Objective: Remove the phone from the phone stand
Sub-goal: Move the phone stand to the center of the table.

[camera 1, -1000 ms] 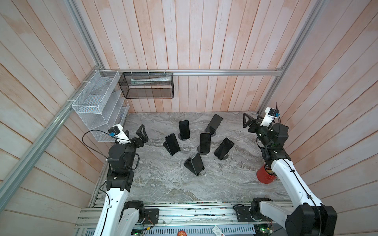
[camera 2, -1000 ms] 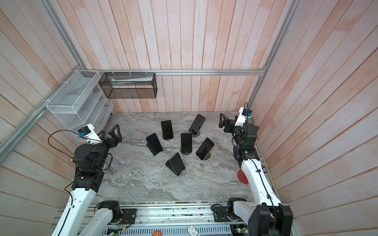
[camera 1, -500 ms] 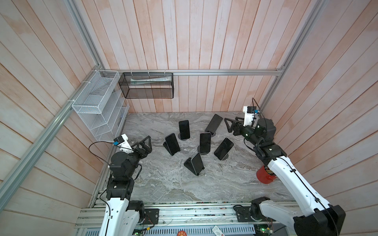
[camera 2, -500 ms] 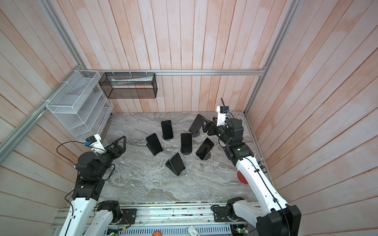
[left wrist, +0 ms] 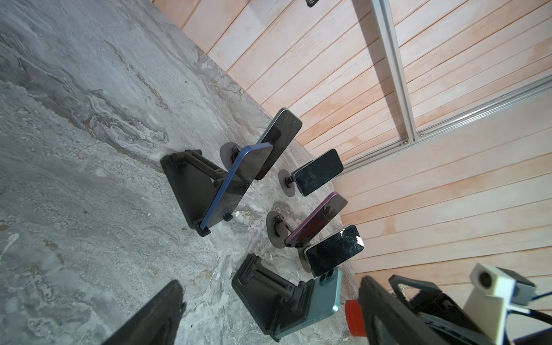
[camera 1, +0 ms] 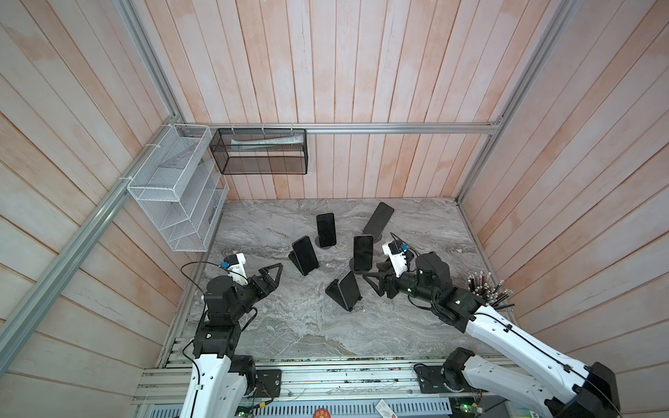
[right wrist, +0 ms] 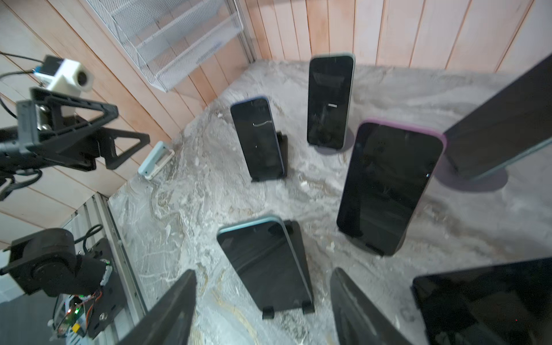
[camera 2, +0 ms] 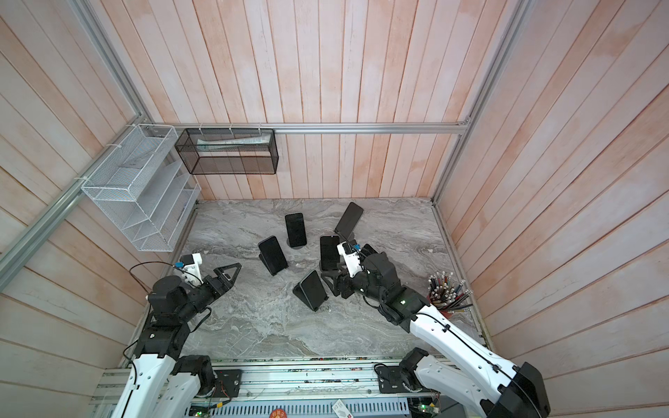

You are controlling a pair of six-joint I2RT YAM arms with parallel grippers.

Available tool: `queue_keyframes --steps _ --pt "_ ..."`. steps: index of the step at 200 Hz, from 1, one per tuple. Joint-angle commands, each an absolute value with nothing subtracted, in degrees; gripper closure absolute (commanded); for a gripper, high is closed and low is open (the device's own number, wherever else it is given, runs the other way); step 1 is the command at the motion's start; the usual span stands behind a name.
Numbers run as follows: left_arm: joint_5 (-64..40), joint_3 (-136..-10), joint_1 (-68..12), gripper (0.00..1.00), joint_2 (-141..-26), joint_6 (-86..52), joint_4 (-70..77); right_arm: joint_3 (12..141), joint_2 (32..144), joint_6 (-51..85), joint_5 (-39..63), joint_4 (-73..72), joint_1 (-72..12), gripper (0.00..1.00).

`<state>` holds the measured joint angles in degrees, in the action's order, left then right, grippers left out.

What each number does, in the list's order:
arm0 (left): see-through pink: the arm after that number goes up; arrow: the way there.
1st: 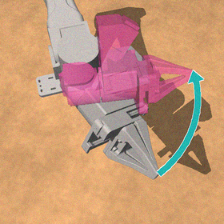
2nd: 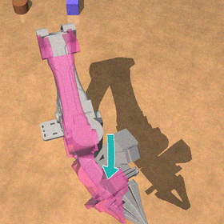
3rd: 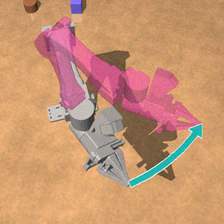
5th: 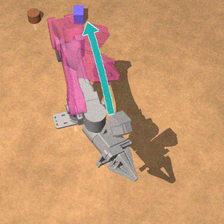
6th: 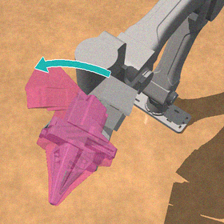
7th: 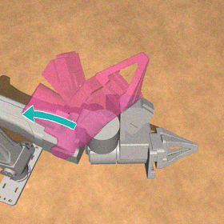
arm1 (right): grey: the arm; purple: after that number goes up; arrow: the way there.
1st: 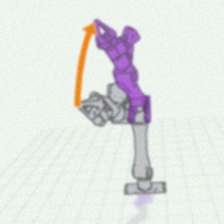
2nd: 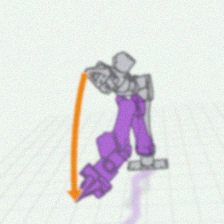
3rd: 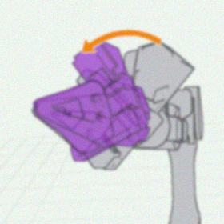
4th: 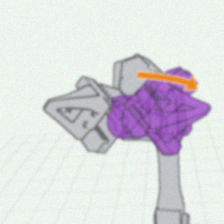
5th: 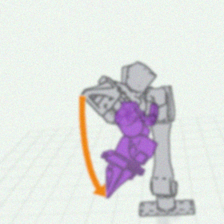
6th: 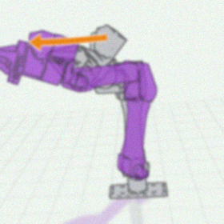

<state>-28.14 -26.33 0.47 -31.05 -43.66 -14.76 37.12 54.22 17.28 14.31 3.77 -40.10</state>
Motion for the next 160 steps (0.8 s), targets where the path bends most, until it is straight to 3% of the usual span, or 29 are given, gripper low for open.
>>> queue_keyframes --steps 1,13,23,66,90,110,160 --pt "-28.81 -25.64 0.70 0.07 -30.28 -44.93 -14.10 35.29 52.75 19.67 14.33 2.48 -41.57 0.51" --pt "-29.24 -25.41 0.69 0.10 -30.49 -45.04 -14.06 33.33 51.21 20.45 12.48 2.95 -42.55 0.65" --pt "-29.71 -25.41 0.70 0.10 -30.58 -45.17 -14.27 30.65 49.27 21.55 11.96 2.14 -43.11 0.68" --pt "-30.72 -22.94 0.70 0.12 -29.47 -46.76 -12.91 18.79 45.09 29.44 11.48 -6.22 -43.67 0.70" --pt "-30.81 -21.33 0.70 0.13 -29.16 -48.23 -10.94 15.54 48.75 31.57 12.44 -11.67 -44.52 0.70" --pt "-31.84 -21.50 0.70 0.15 -29.63 -47.28 -10.58 13.64 52.26 32.87 10.59 -16.10 -45.98 0.77" --pt "-33.04 -22.86 0.70 0.15 -29.71 -45.95 -13.26 11.47 61.20 33.50 7.33 -24.92 -48.96 0.77"
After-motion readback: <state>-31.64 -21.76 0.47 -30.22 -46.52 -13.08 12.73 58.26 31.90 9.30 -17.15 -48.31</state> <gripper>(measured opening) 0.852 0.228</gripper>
